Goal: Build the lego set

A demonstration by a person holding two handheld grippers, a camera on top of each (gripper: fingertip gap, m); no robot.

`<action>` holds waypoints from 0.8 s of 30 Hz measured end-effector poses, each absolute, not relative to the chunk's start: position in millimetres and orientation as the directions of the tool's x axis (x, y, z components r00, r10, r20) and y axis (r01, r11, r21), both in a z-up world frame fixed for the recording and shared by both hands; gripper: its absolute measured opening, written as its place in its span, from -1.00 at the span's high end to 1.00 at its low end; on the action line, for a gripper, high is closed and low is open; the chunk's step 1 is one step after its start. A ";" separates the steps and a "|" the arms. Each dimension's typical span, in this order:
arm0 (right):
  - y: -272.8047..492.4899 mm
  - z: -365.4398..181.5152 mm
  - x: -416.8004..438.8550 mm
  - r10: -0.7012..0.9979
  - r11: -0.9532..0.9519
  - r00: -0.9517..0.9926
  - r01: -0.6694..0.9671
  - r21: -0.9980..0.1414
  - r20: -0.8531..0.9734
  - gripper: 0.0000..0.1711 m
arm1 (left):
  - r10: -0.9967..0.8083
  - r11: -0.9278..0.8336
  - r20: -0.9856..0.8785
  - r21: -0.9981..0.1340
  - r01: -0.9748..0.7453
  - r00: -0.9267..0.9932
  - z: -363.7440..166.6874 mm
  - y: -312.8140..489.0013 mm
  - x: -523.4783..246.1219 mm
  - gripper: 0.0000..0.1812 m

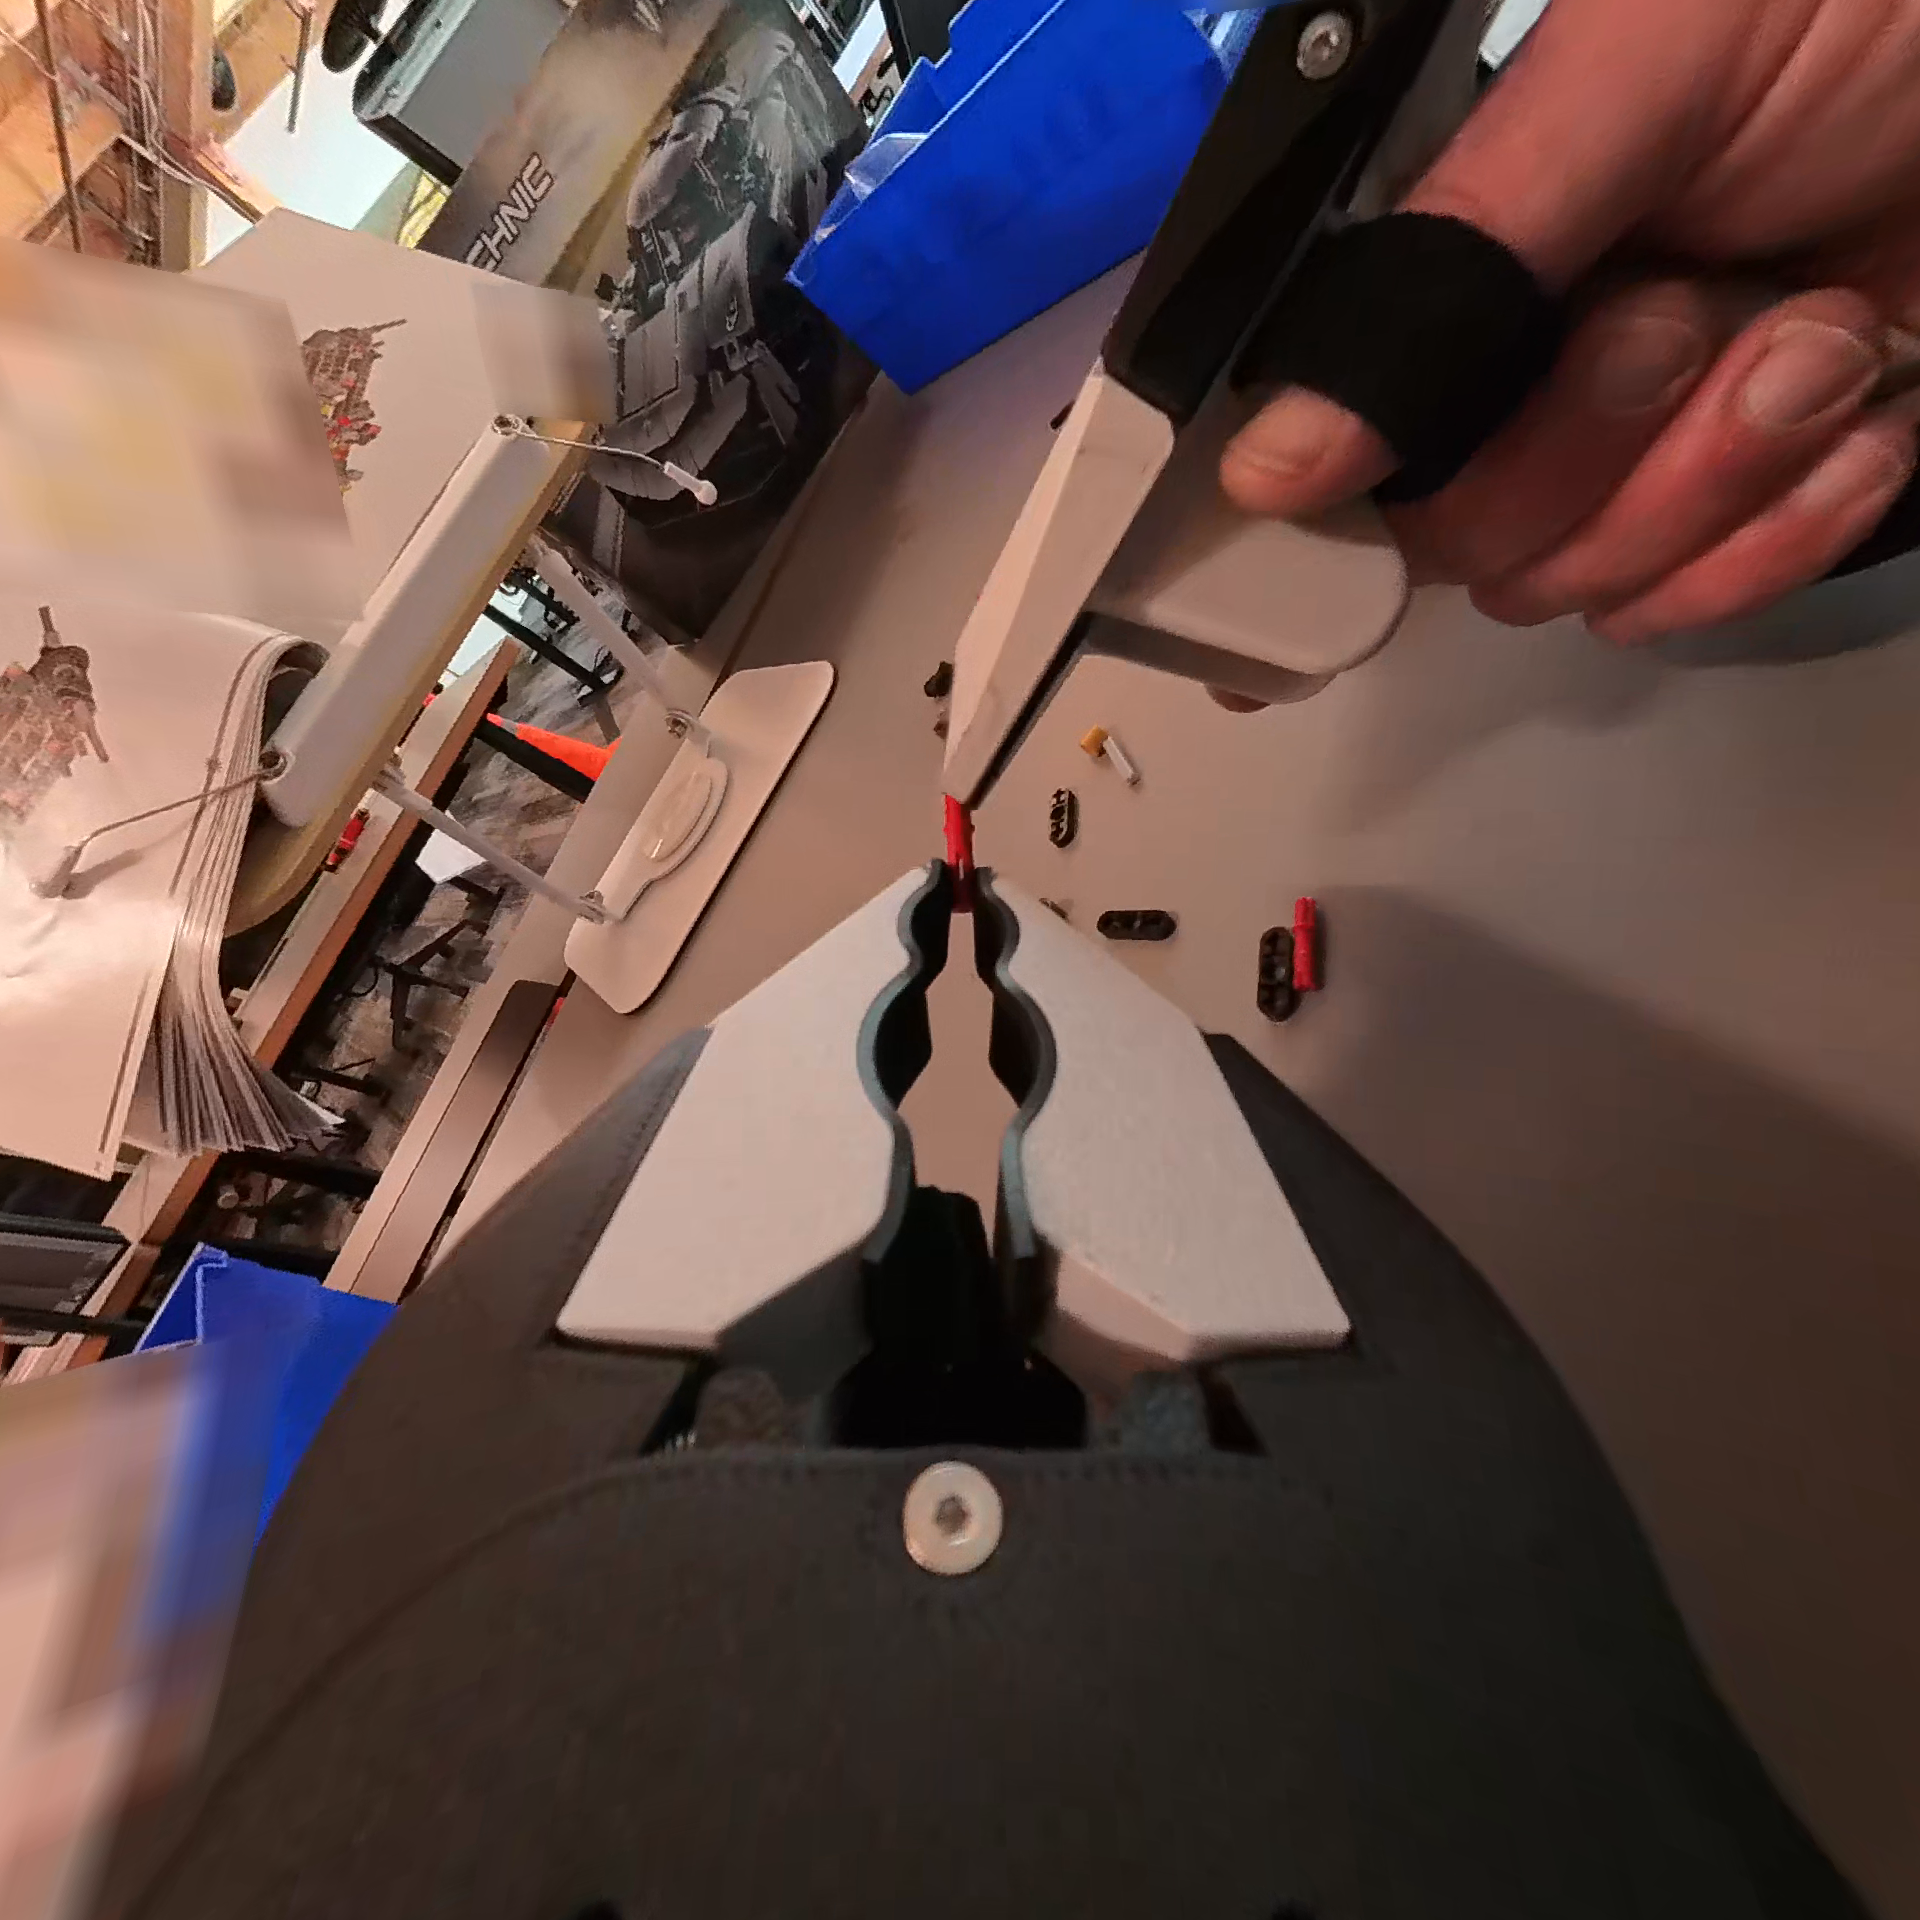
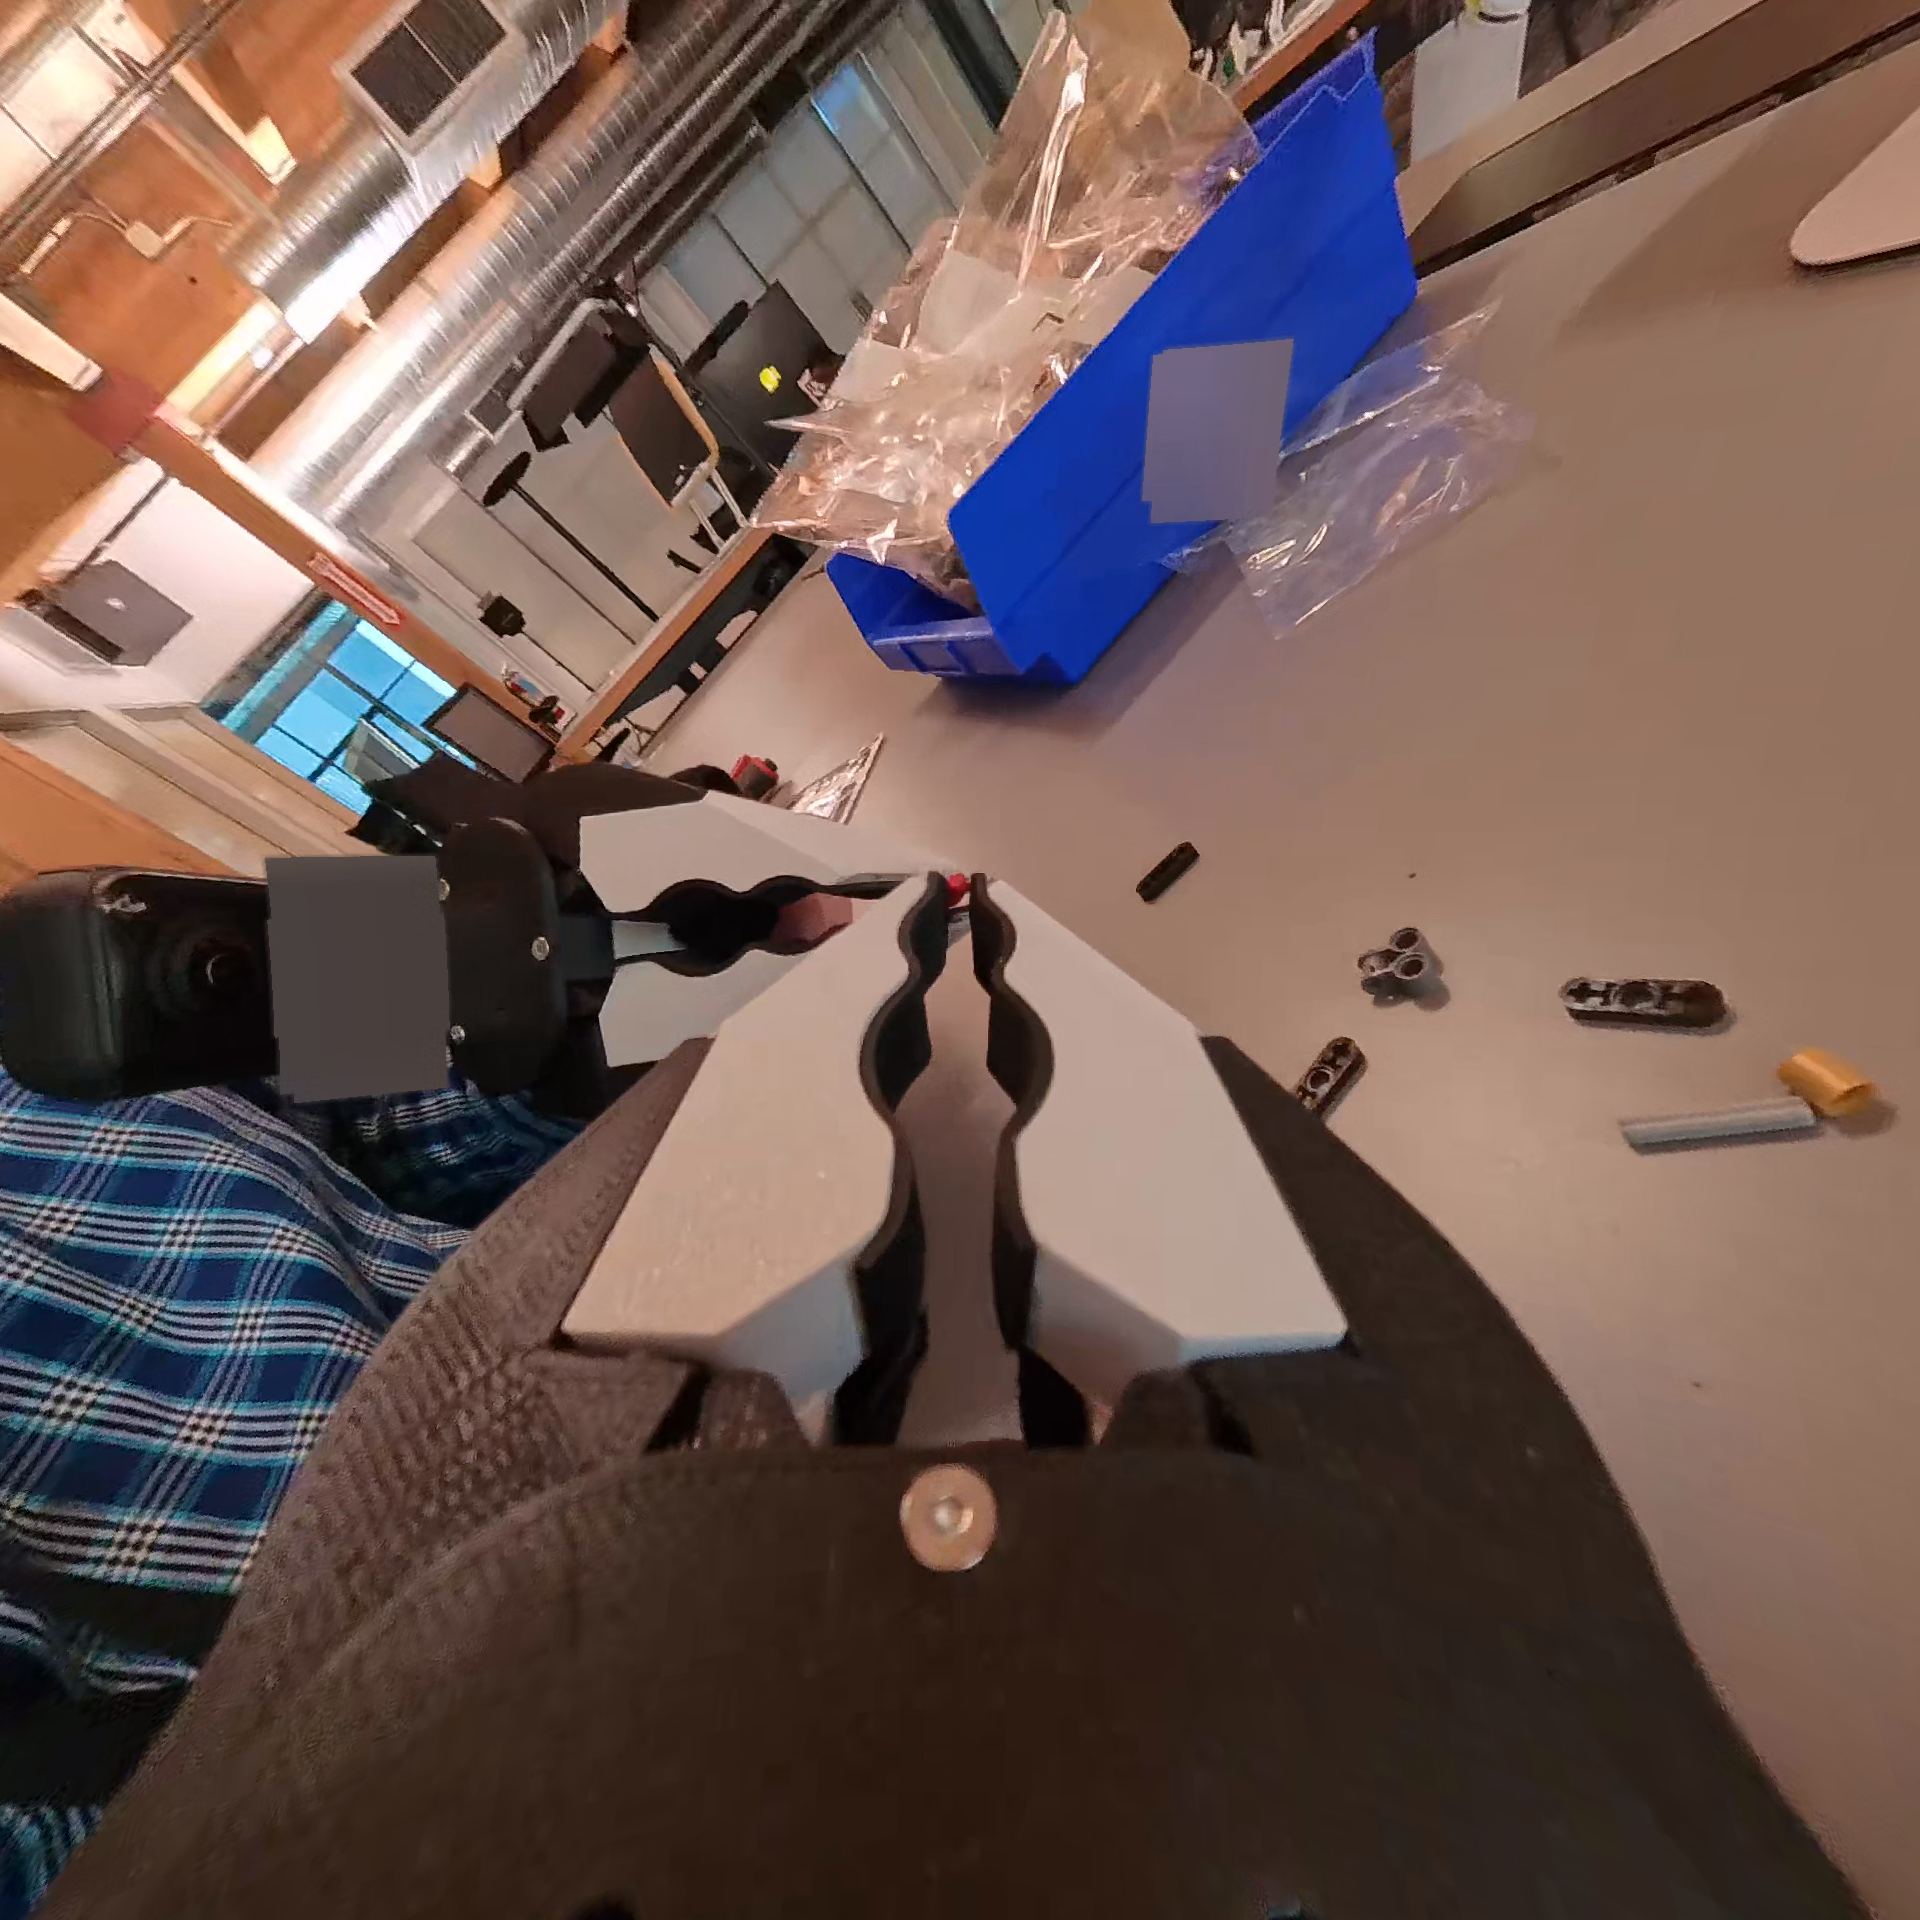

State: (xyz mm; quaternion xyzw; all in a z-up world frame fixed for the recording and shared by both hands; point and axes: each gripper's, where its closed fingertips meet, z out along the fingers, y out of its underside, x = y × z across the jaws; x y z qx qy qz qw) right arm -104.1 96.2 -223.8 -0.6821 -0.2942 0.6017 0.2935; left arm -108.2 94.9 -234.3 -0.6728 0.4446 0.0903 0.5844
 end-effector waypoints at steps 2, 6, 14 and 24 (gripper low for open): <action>96.3 -224.9 -104.2 0.754 -0.655 0.104 0.056 -0.753 -0.648 0.93 | -0.492 0.089 -0.649 -0.701 -0.707 0.581 -234.3 93.7 -107.0 0.97; 91.4 -225.8 -105.7 0.747 -0.664 0.076 0.064 -0.745 -0.660 0.92 | -0.498 0.091 -0.645 -0.704 -0.705 0.579 -235.4 92.7 -105.3 0.97; 90.8 -225.1 -105.6 0.739 -0.674 0.072 0.075 -0.735 -0.670 0.99 | -0.486 0.096 -0.630 -0.727 -0.680 0.606 -232.3 92.8 -104.6 0.90; 88.9 -226.2 -112.8 0.755 -0.655 0.071 0.102 -0.748 -0.652 0.88 | -0.476 0.025 -0.614 -0.725 -0.688 0.630 -237.3 91.6 -119.1 0.97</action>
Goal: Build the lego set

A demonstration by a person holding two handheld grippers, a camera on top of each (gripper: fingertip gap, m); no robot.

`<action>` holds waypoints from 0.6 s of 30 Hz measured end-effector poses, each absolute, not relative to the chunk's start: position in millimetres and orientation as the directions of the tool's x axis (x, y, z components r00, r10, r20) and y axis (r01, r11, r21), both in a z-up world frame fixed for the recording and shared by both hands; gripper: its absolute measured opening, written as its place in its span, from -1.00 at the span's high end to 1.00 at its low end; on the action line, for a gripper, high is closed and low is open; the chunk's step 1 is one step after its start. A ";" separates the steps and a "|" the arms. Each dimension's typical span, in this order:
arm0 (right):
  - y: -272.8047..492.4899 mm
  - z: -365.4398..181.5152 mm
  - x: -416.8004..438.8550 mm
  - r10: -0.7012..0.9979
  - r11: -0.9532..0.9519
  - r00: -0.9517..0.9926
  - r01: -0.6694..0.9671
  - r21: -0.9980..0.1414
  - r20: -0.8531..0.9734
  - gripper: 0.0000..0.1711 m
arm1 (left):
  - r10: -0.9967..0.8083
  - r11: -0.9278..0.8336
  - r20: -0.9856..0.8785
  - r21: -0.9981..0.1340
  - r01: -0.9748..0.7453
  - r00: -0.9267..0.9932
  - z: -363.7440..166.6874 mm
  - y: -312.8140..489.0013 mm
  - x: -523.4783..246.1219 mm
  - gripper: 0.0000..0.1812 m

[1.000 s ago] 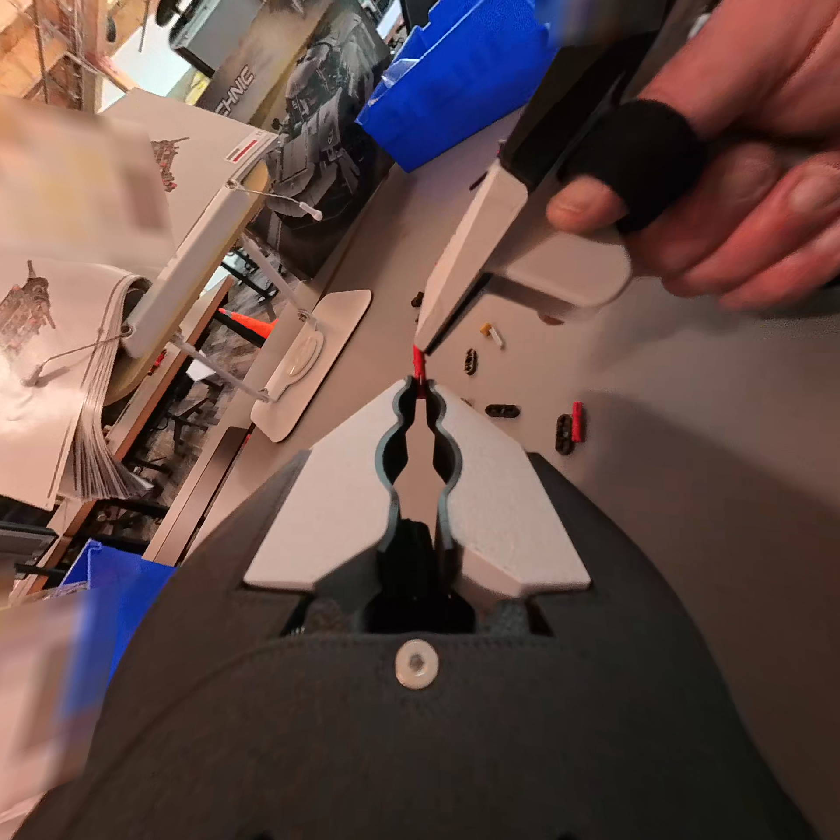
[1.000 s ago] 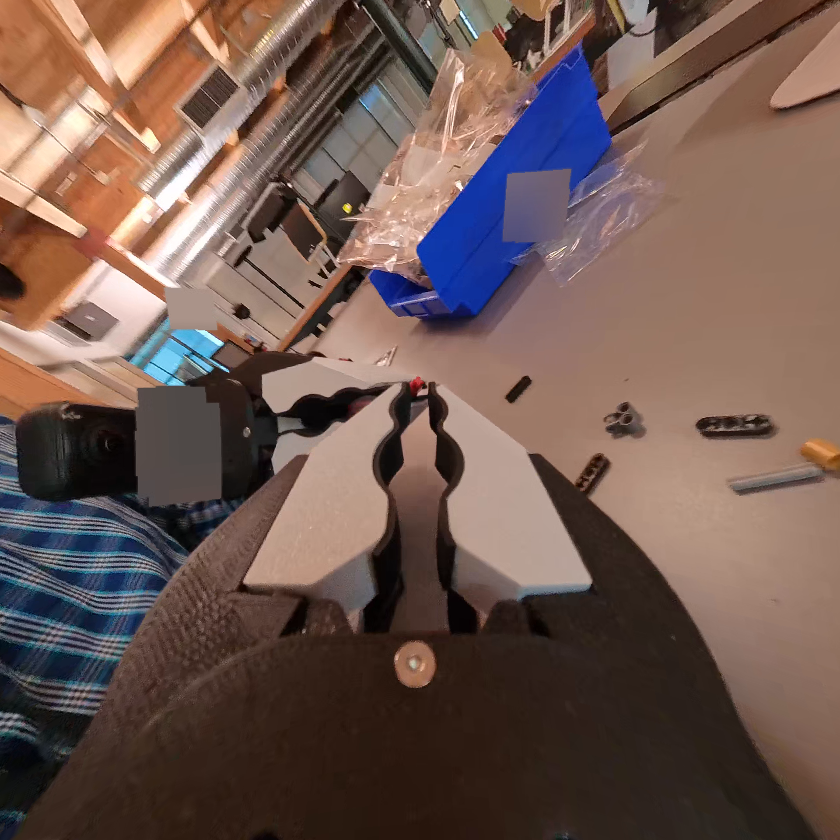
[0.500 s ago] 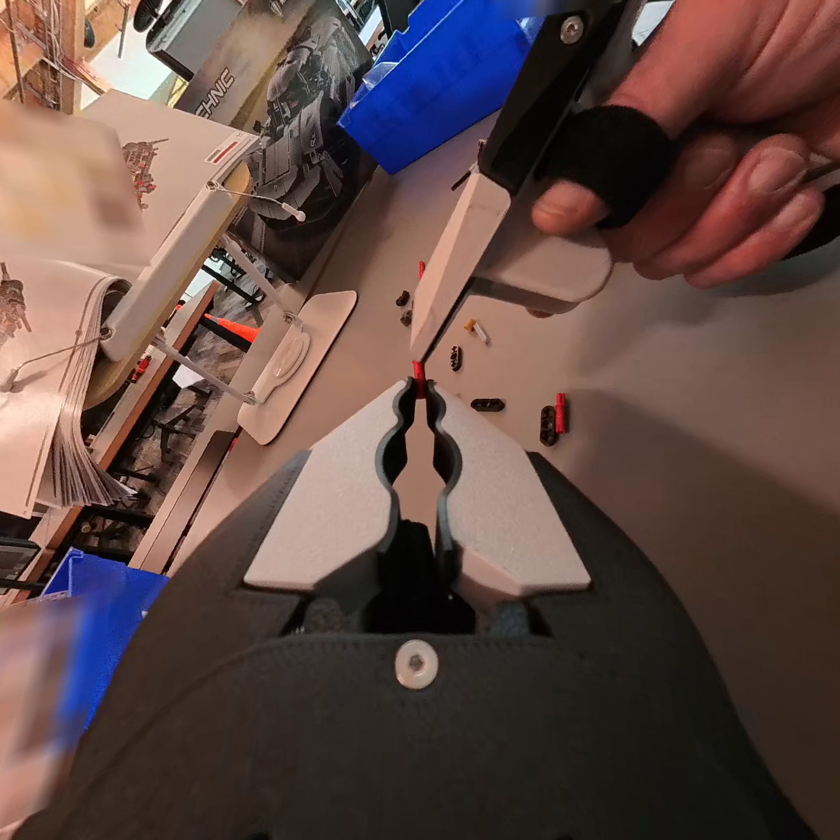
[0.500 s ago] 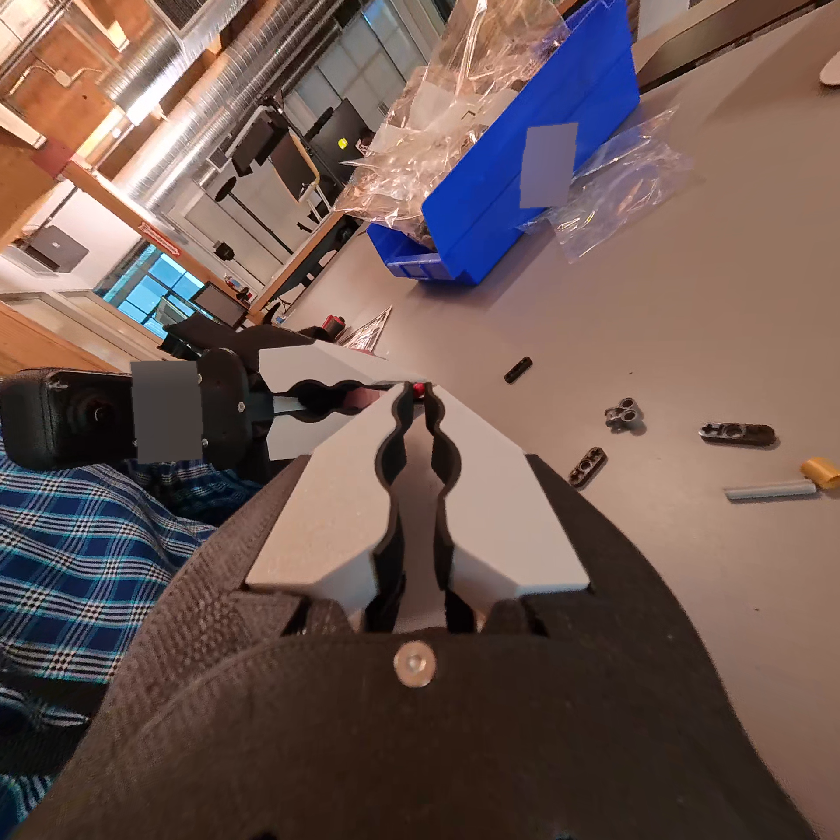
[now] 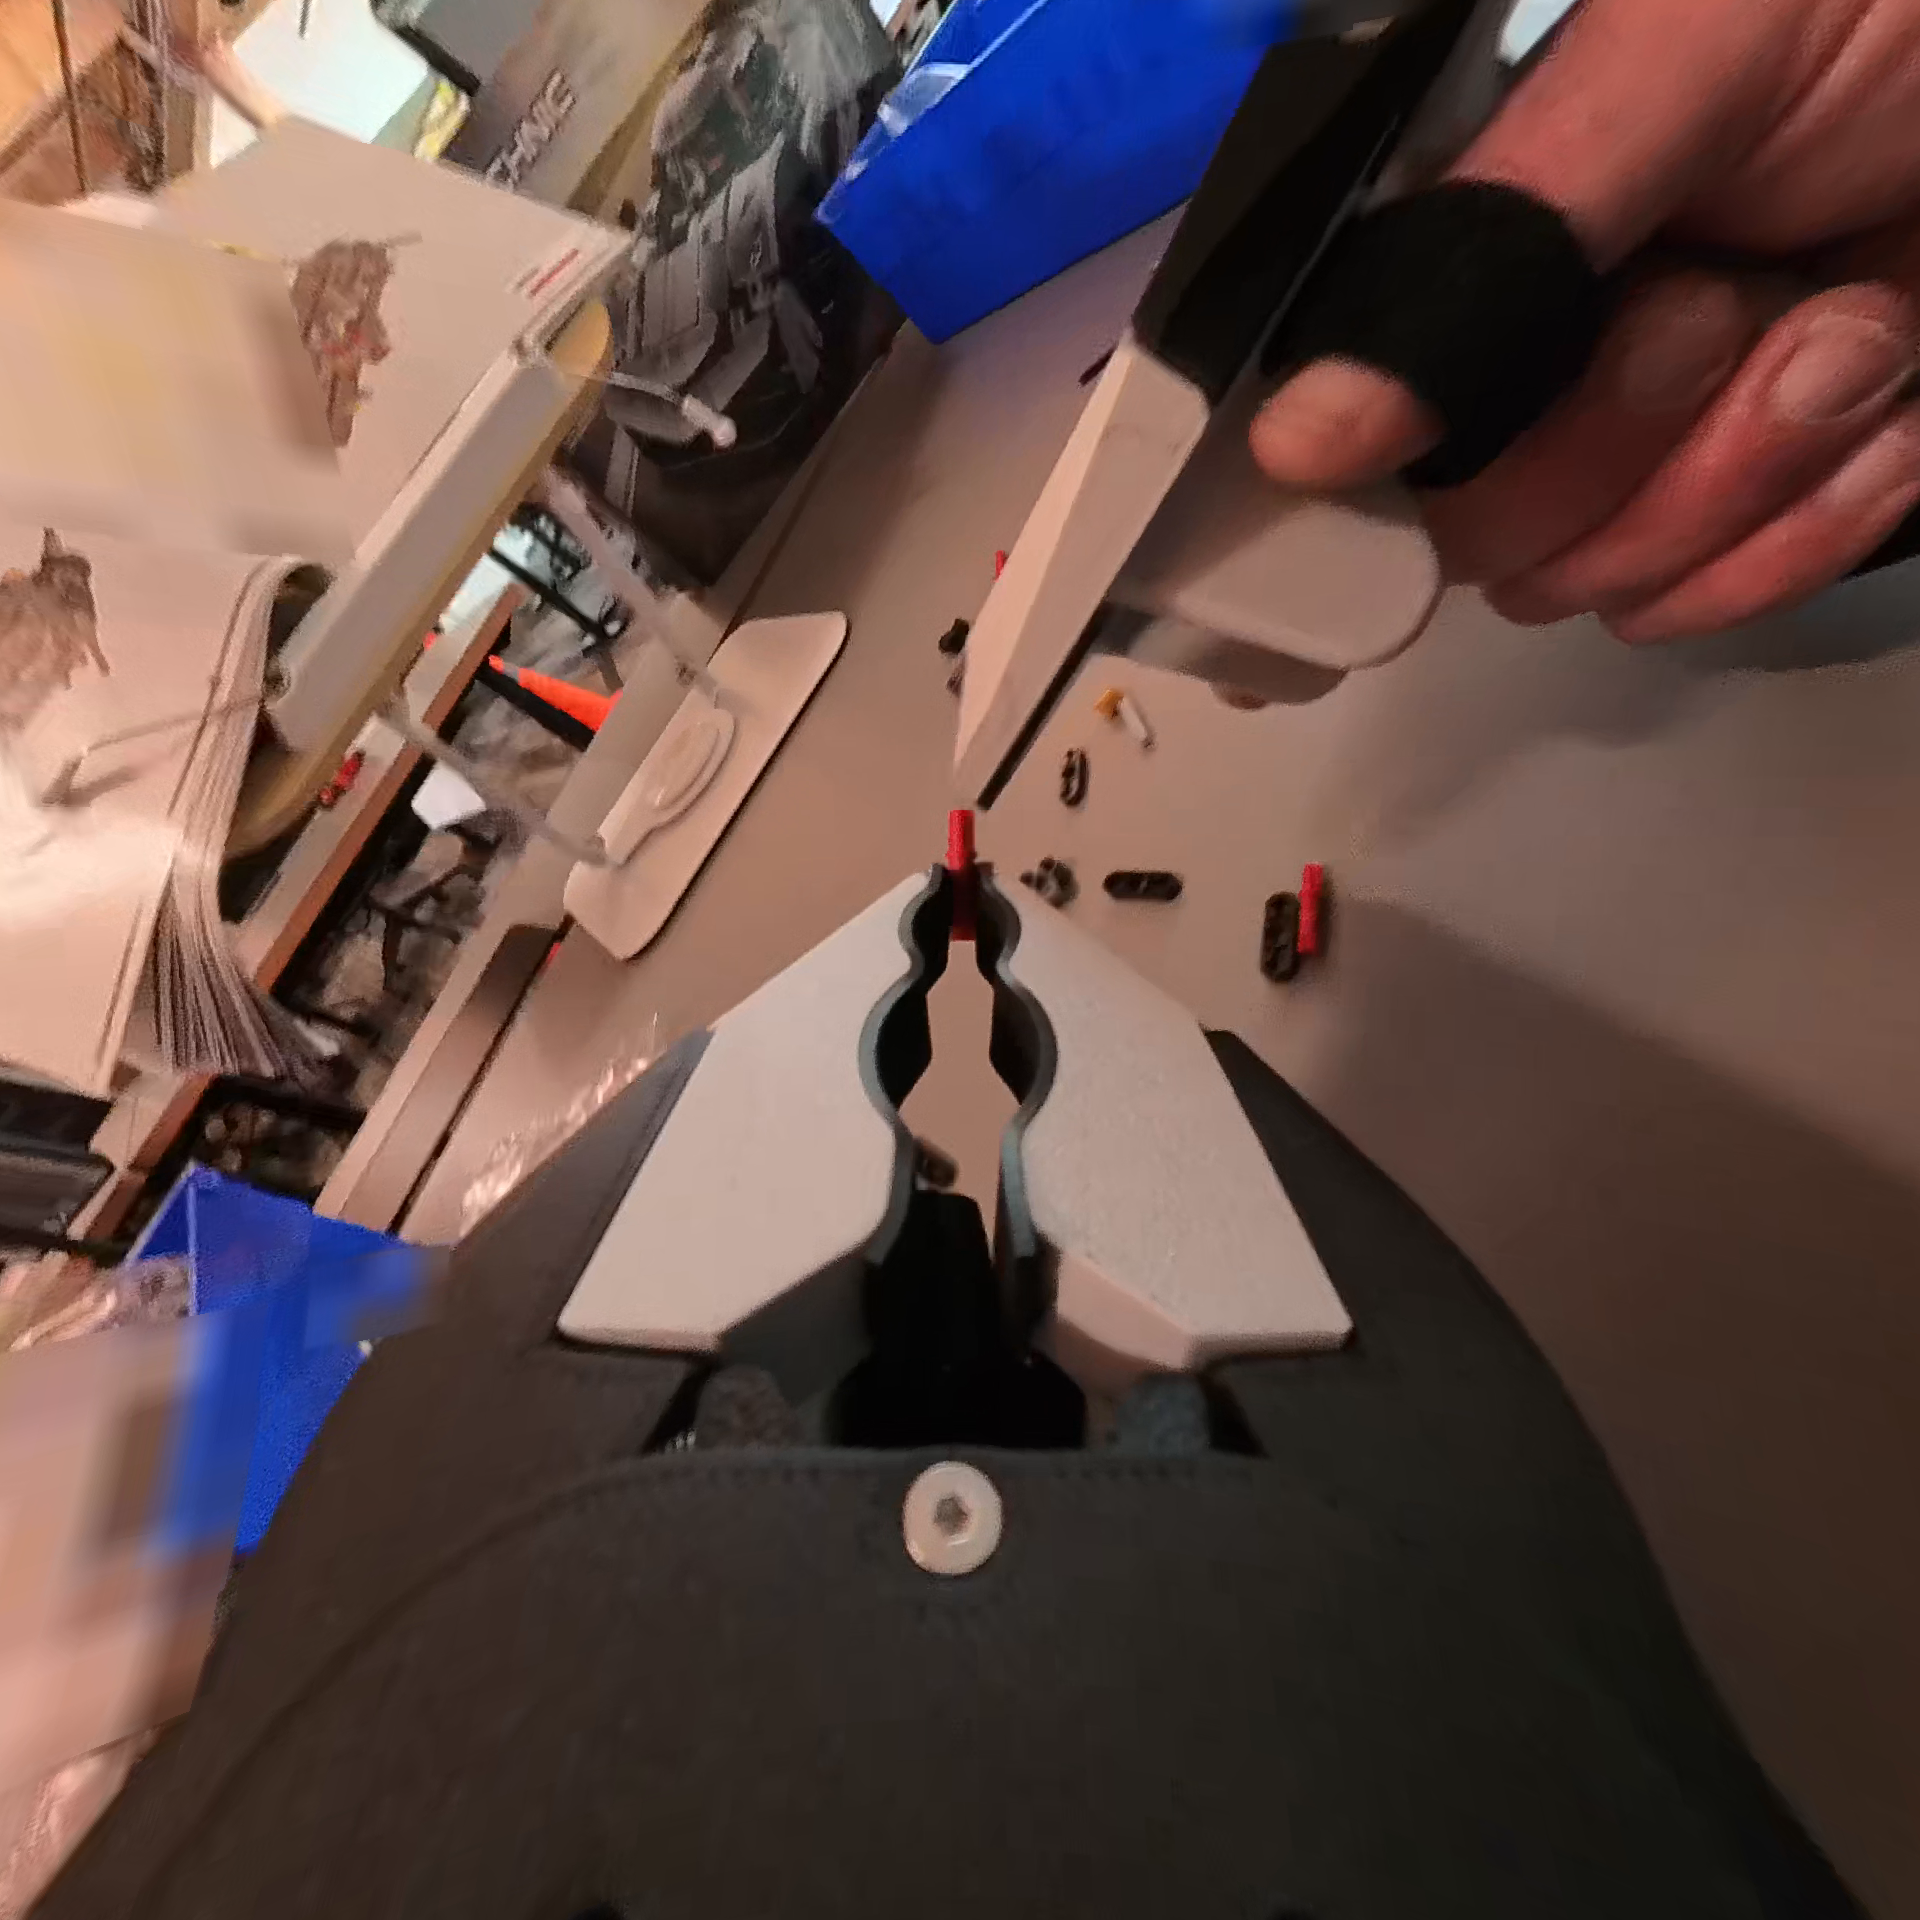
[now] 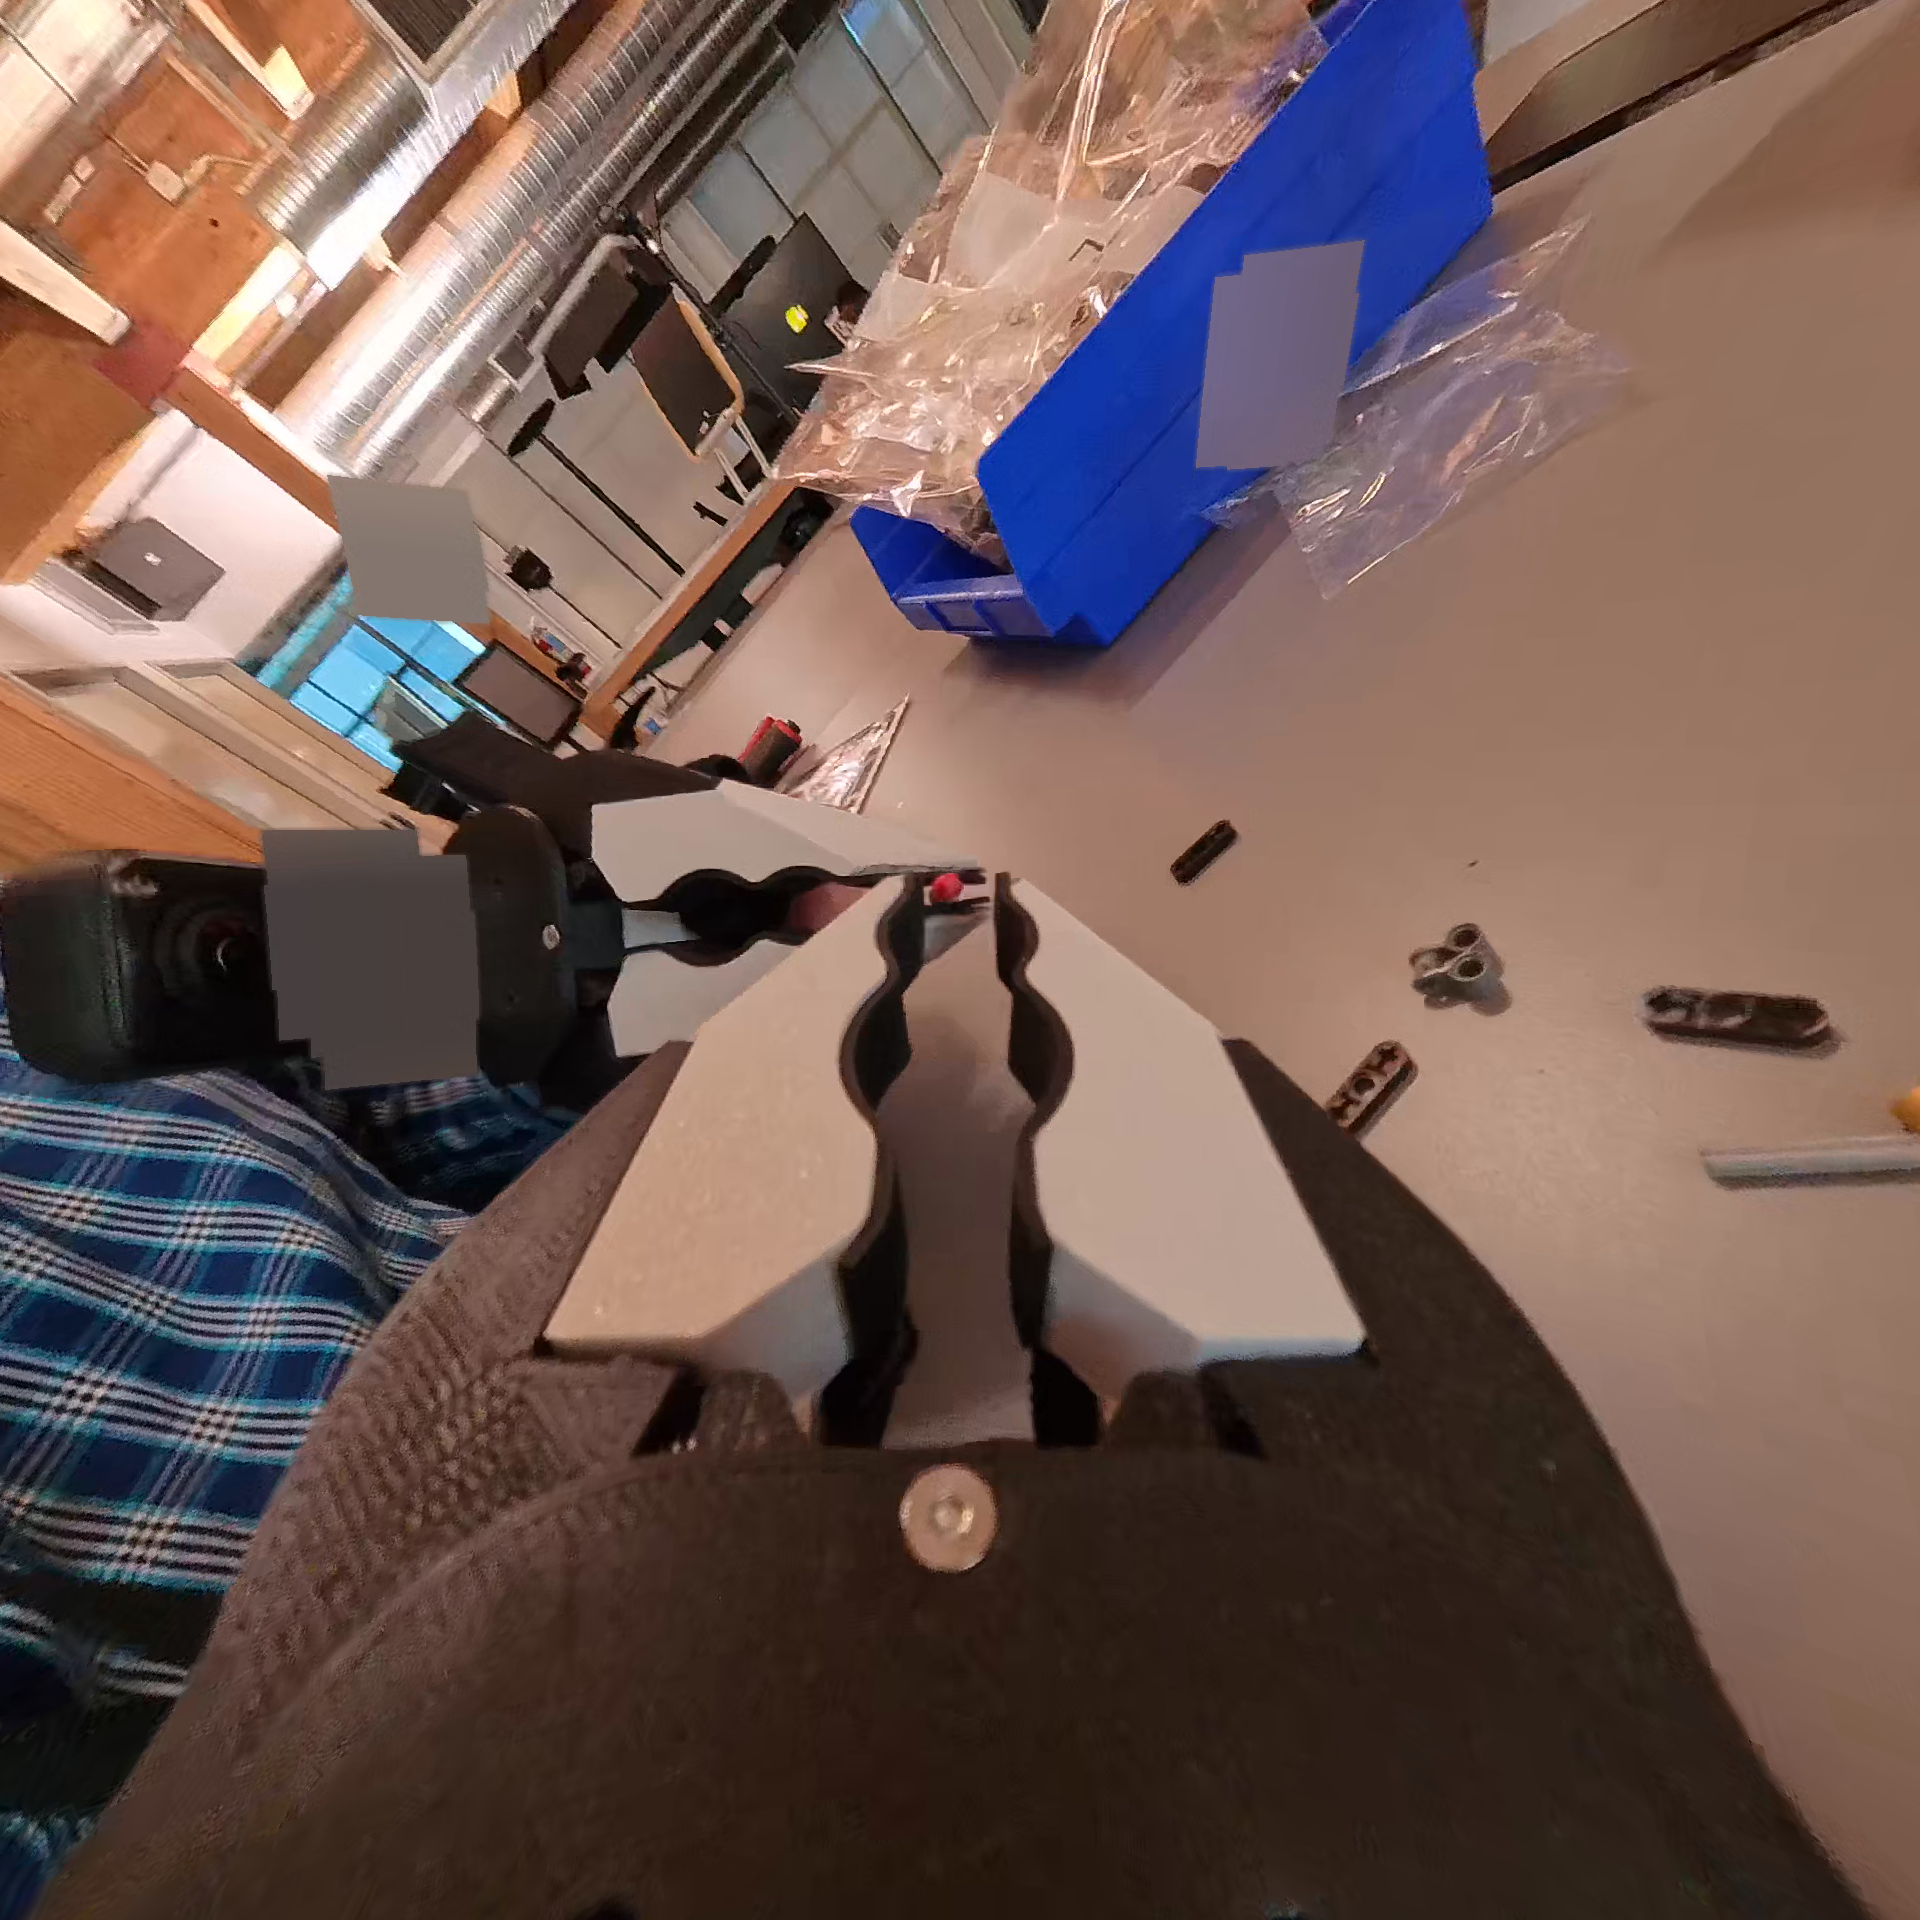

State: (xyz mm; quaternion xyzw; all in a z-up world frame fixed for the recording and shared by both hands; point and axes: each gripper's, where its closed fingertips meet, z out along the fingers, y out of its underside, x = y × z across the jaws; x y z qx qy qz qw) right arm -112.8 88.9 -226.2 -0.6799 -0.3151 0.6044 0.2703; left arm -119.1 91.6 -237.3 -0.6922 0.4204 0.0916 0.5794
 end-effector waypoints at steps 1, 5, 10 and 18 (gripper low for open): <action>90.3 -229.1 -114.7 0.781 -0.625 0.088 0.137 -0.769 -0.619 0.82 | -0.467 -0.006 -0.597 -0.735 -0.678 0.652 -238.2 91.8 -127.5 0.97; 101.3 -250.0 -130.6 0.921 -0.387 0.191 0.336 -0.859 -0.340 0.76 | -0.414 -0.134 -0.558 -0.744 -0.655 0.719 -246.4 91.8 -172.9 0.97; 104.3 -278.4 -165.4 0.962 -0.265 0.207 0.535 -0.802 -0.180 0.69 | -0.385 -0.232 -0.551 -0.719 -0.655 0.740 -260.6 91.9 -215.7 0.96; 115.0 -315.2 -196.3 0.941 -0.283 0.330 0.640 -0.715 -0.077 0.61 | -0.404 -0.251 -0.535 -0.715 -0.652 0.742 -272.5 97.2 -236.3 0.96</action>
